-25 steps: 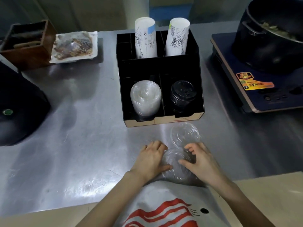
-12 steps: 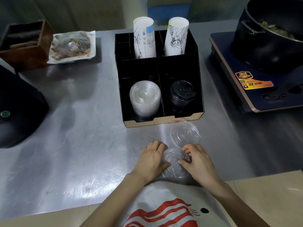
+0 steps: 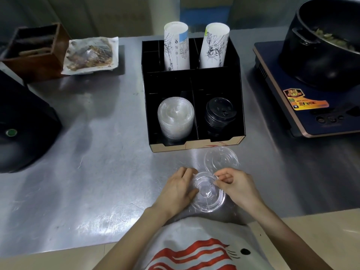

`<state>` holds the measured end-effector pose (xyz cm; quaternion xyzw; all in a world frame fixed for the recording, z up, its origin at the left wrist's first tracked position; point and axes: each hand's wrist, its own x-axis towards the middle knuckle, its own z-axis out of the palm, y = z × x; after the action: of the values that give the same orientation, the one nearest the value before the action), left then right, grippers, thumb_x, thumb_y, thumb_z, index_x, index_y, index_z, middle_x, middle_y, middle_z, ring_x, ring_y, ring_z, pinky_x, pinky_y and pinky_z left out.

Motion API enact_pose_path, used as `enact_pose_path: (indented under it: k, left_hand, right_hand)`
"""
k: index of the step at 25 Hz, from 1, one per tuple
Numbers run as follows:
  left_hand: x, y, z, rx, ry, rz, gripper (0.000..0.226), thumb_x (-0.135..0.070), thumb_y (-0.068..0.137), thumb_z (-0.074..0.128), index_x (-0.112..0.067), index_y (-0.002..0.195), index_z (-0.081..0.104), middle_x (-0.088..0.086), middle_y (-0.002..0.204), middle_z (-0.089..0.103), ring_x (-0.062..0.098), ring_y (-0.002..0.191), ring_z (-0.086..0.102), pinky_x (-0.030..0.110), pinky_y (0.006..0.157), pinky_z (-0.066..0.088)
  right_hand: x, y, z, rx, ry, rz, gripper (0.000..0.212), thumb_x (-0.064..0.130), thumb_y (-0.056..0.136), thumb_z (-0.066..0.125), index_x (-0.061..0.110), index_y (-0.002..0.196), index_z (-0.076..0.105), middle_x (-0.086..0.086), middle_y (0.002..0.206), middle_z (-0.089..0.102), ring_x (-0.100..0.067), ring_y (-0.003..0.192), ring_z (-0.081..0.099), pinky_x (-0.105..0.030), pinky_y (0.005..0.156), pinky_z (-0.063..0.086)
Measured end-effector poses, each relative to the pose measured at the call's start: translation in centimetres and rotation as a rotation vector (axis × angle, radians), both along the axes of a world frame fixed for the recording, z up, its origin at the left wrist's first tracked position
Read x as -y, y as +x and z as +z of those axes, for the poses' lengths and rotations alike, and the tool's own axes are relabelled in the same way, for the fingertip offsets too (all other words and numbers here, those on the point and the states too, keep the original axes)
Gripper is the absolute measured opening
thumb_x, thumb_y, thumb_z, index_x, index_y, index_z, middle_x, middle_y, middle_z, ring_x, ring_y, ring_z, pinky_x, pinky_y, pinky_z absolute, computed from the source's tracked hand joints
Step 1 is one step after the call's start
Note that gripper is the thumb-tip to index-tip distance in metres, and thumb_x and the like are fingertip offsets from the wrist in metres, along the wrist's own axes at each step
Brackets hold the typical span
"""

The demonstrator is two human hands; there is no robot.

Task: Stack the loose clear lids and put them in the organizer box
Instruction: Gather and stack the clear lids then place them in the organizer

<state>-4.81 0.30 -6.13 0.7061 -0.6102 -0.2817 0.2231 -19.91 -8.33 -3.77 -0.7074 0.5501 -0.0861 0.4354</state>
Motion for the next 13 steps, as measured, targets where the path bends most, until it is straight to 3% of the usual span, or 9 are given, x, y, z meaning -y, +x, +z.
enact_pose_path:
  k: [5, 9, 11, 13]
  left_hand:
    - [-0.4, 0.9, 0.5, -0.096, -0.053, 0.062, 0.035, -0.014, 0.084, 0.059, -0.011, 0.116, 0.044, 0.008, 0.113, 0.048, 0.026, 0.093, 0.053, 0.032, 0.083, 0.041]
    - [-0.6, 1.8, 1.0, -0.166, -0.108, 0.110, 0.034, -0.009, 0.085, 0.057, -0.014, 0.116, 0.046, -0.001, 0.104, 0.046, 0.008, 0.076, 0.052, 0.022, 0.079, 0.044]
    - [-0.5, 2.4, 1.3, -0.172, -0.137, 0.121, 0.033, -0.006, 0.085, 0.055, -0.014, 0.117, 0.047, -0.001, 0.101, 0.047, -0.003, 0.070, 0.049, 0.011, 0.072, 0.040]
    - [-0.2, 3.0, 1.8, -0.175, -0.177, 0.154, 0.032, -0.005, 0.085, 0.055, -0.014, 0.115, 0.048, -0.001, 0.098, 0.049, -0.004, 0.072, 0.049, 0.009, 0.068, 0.037]
  right_hand:
    - [0.7, 1.0, 0.8, 0.088, 0.047, -0.014, 0.021, 0.008, 0.071, 0.071, 0.028, 0.072, 0.064, 0.012, 0.068, 0.061, 0.014, 0.055, 0.054, 0.004, 0.058, 0.039]
    - [1.6, 2.1, 1.8, 0.174, 0.084, -0.025, 0.019, 0.009, 0.072, 0.071, 0.027, 0.073, 0.065, 0.012, 0.070, 0.062, 0.000, 0.064, 0.058, 0.003, 0.059, 0.041]
    - [2.0, 2.7, 2.4, 0.215, 0.091, -0.023, 0.019, 0.009, 0.072, 0.071, 0.028, 0.072, 0.064, 0.013, 0.069, 0.062, 0.002, 0.062, 0.057, 0.000, 0.060, 0.043]
    - [2.4, 3.4, 3.0, 0.260, 0.111, -0.022, 0.019, 0.010, 0.072, 0.071, 0.028, 0.072, 0.064, 0.011, 0.070, 0.062, 0.003, 0.058, 0.056, -0.009, 0.063, 0.045]
